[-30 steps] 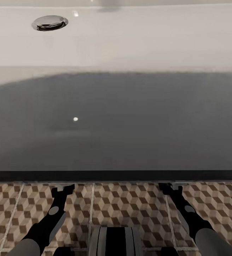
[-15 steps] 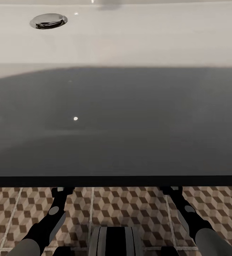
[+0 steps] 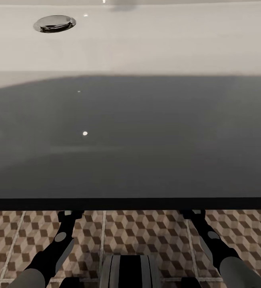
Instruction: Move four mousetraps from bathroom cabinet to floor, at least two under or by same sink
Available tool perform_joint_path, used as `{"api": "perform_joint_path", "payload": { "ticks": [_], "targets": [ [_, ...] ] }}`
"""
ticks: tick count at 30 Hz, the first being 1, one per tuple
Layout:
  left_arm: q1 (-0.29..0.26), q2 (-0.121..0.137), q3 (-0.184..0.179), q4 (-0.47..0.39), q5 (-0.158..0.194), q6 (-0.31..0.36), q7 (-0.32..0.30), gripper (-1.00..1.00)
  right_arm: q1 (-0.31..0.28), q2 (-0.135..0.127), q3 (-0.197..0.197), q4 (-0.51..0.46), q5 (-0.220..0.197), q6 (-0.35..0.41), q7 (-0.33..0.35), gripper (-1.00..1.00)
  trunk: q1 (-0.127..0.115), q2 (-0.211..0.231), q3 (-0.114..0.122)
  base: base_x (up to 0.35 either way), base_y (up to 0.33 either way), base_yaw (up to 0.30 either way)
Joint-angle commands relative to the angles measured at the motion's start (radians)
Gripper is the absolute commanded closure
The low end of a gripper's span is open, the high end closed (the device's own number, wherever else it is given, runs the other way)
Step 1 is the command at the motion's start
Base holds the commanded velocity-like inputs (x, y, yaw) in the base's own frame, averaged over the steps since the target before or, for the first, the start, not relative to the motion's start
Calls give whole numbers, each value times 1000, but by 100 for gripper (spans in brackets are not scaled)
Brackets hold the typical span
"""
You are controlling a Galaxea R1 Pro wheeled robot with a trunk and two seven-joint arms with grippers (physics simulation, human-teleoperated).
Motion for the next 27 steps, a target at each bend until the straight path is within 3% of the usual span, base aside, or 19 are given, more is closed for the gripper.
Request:
{"api": "perform_joint_path", "payload": {
  "ticks": [1, 9, 15, 27],
  "targets": [
    [-1, 2, -8, 1, 10, -4, 7, 100, -1, 1, -9, 1, 8, -4, 6, 100, 0, 0, 0, 0, 0, 0],
    [-1, 2, -8, 1, 9, -5, 7, 100, -1, 0, -10, 12, 8, -6, 2, 100, 0, 0, 0, 0, 0, 0],
    [-1, 1, -9, 1, 9, -5, 7, 100, 0, -1, -10, 20, 6, -85, 7, 100, 0, 0, 0, 0, 0, 0],
    [-1, -4, -10, -7, 11, -12, 12, 100, 0, -1, -10, 25, 8, -101, 7, 100, 0, 0, 0, 0, 0, 0]
  ]
}}
